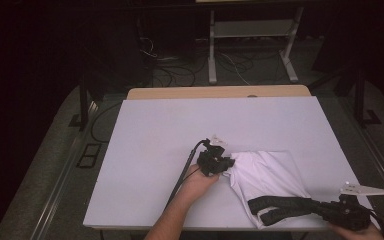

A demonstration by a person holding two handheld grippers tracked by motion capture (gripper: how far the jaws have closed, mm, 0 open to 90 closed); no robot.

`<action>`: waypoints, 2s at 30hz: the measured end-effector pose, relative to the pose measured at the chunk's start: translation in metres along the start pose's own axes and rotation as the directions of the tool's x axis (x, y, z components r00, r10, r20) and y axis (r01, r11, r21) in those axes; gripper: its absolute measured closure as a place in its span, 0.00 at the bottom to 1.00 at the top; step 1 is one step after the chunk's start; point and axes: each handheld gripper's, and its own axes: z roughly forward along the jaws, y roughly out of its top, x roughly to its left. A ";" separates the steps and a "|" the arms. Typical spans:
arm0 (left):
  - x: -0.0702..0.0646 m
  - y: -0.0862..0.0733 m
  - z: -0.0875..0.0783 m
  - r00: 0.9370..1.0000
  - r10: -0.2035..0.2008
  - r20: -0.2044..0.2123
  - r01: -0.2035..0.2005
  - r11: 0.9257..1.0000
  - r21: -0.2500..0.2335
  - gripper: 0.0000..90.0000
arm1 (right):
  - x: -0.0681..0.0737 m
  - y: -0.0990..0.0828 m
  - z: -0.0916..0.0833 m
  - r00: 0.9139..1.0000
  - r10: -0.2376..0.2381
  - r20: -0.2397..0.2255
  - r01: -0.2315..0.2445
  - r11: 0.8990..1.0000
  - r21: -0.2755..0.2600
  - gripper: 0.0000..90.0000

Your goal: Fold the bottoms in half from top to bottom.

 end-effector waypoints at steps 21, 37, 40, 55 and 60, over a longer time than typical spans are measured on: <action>0.021 0.013 -0.013 0.998 0.004 -0.059 -0.005 1.000 -0.014 0.92 | 0.009 0.030 0.025 0.995 -0.057 0.077 0.055 0.998 0.028 0.88; 0.020 0.007 -0.010 0.999 -0.004 -0.052 0.003 1.000 -0.010 0.92 | -0.007 0.019 0.017 0.986 0.079 0.145 -0.087 0.995 0.045 0.43; 0.020 0.006 -0.010 0.999 -0.004 -0.052 0.004 1.000 -0.008 0.92 | -0.006 0.017 0.018 0.988 0.073 0.136 -0.079 0.996 0.039 0.49; 0.032 0.006 -0.011 0.995 -0.037 -0.089 0.035 0.999 -0.021 0.92 | 0.009 0.024 0.029 0.997 -0.005 0.077 0.002 0.999 0.046 0.91; 0.042 0.008 -0.015 0.992 -0.063 -0.111 0.059 0.997 -0.042 0.92 | 0.015 0.035 0.035 0.999 -0.025 0.048 0.023 0.999 0.035 0.91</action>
